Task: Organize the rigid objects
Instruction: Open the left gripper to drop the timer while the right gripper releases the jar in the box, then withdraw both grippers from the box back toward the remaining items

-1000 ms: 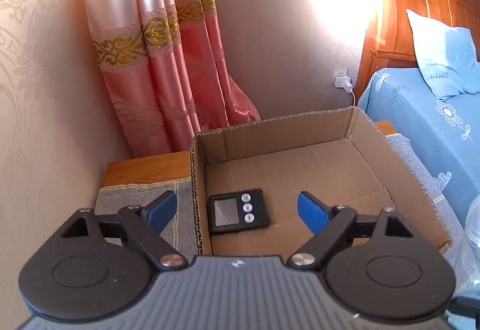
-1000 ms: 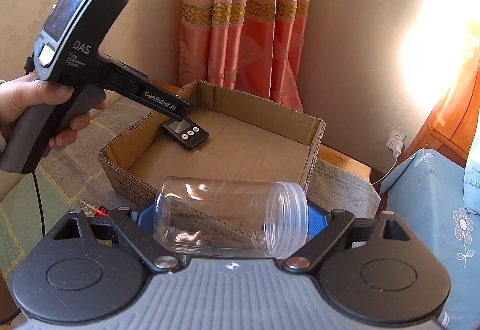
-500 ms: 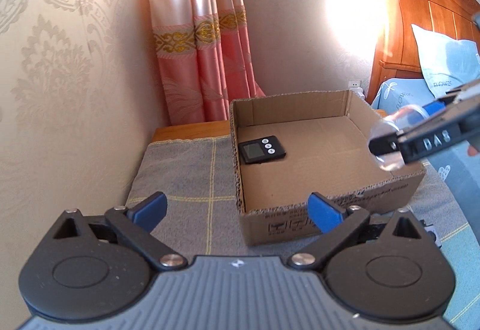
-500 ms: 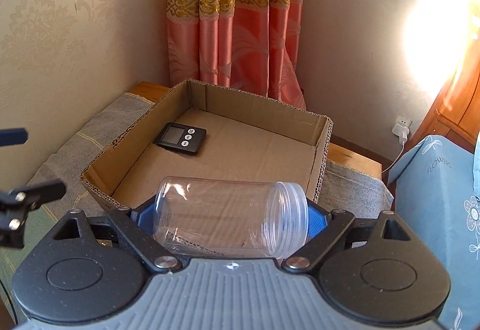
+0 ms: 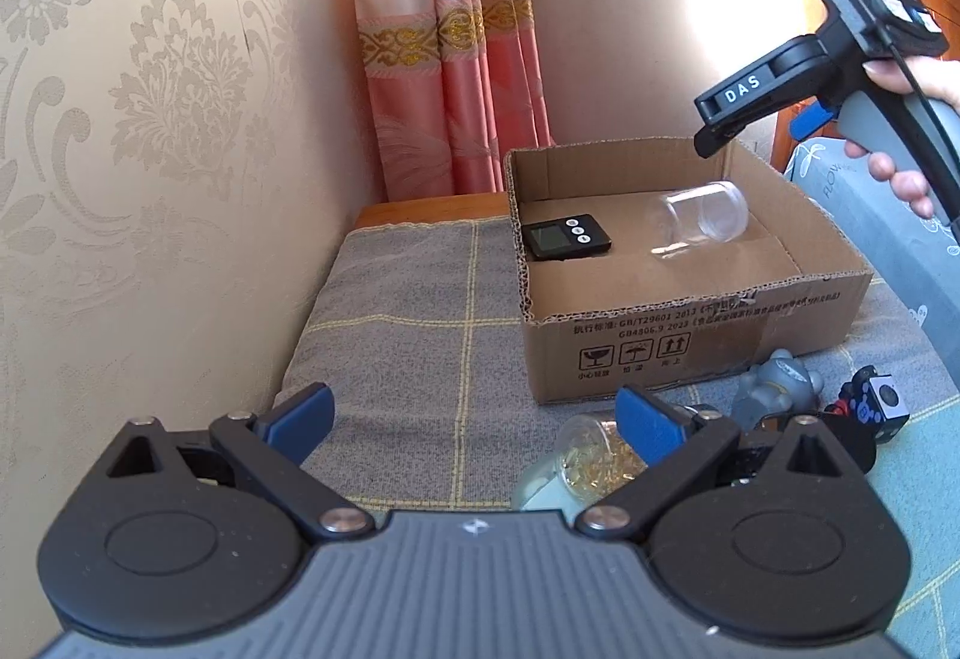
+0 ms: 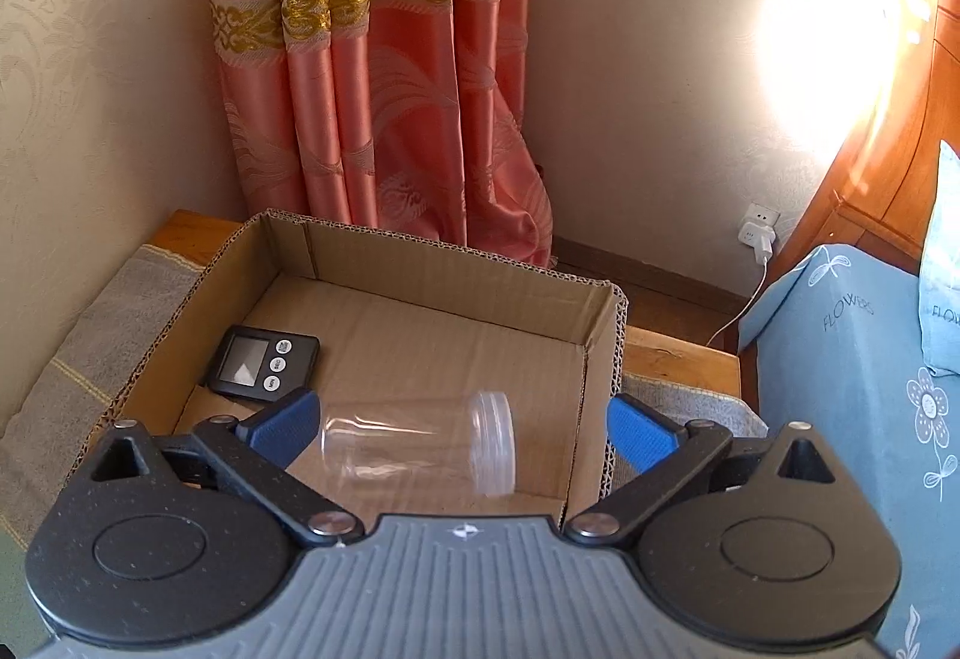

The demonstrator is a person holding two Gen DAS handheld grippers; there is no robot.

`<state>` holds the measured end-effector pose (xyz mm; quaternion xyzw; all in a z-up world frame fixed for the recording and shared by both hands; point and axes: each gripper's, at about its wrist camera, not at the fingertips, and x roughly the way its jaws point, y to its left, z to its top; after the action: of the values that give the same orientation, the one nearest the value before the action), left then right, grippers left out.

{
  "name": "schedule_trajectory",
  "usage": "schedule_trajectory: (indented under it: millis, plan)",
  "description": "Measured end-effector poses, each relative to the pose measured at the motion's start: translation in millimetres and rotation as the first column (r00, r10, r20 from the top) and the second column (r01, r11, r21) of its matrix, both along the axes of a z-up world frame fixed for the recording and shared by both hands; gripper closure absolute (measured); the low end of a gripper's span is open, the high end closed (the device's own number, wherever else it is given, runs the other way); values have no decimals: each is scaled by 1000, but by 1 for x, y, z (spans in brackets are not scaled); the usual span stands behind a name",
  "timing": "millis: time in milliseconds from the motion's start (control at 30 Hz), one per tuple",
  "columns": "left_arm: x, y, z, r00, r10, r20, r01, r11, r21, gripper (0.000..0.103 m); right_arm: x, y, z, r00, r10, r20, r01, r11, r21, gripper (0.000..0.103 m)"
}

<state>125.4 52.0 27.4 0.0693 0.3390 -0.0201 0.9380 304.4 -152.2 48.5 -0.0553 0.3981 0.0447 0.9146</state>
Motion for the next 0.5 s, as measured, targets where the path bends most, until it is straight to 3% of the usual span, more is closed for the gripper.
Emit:
schedule_trajectory:
  millis: [300,500]
  plan:
    - [-10,-2,-1,1000,4,-21,-4,1000,6,3,-60,-2,7,999,-7,31,7,1000,0,0]
    - [-22,-1,-2,1000,12,-29,-12,1000,16,3,-109,-6,-5,998,-39,54,39,999,-4,0]
